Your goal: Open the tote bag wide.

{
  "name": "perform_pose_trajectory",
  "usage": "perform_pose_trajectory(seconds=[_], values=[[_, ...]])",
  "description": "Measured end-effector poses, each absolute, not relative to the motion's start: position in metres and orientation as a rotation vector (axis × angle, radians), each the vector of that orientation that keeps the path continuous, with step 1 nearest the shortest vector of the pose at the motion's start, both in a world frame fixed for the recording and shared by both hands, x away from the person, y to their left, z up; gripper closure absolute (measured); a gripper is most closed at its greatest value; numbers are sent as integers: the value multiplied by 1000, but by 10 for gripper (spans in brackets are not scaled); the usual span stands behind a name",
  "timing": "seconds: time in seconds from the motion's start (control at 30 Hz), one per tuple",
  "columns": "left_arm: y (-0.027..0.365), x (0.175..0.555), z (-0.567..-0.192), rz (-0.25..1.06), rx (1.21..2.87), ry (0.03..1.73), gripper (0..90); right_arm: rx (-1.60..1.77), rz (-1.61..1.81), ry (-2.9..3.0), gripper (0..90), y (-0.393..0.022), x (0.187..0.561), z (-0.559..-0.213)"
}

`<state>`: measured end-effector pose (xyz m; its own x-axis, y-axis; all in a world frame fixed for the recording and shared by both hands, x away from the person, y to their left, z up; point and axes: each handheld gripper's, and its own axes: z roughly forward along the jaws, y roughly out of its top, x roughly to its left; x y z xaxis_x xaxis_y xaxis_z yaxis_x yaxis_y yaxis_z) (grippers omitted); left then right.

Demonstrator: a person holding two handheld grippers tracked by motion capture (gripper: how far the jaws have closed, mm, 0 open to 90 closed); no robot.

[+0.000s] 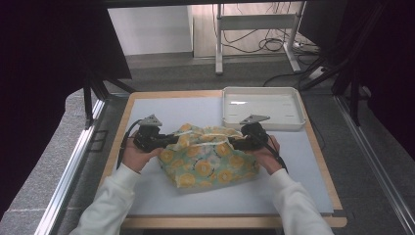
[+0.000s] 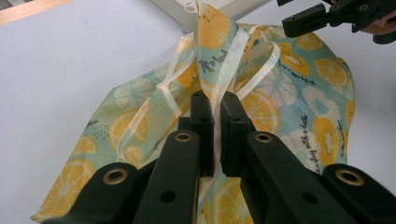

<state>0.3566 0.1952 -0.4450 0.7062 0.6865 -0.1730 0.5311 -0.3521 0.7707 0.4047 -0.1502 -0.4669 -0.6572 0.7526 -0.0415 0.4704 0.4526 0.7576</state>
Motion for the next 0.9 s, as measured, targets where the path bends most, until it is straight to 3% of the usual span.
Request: perform_pose_trajectory(seconds=[0.9], values=[[197,358,-447,221,2039,936,866,892,901,2476,351,-116,431,-485]])
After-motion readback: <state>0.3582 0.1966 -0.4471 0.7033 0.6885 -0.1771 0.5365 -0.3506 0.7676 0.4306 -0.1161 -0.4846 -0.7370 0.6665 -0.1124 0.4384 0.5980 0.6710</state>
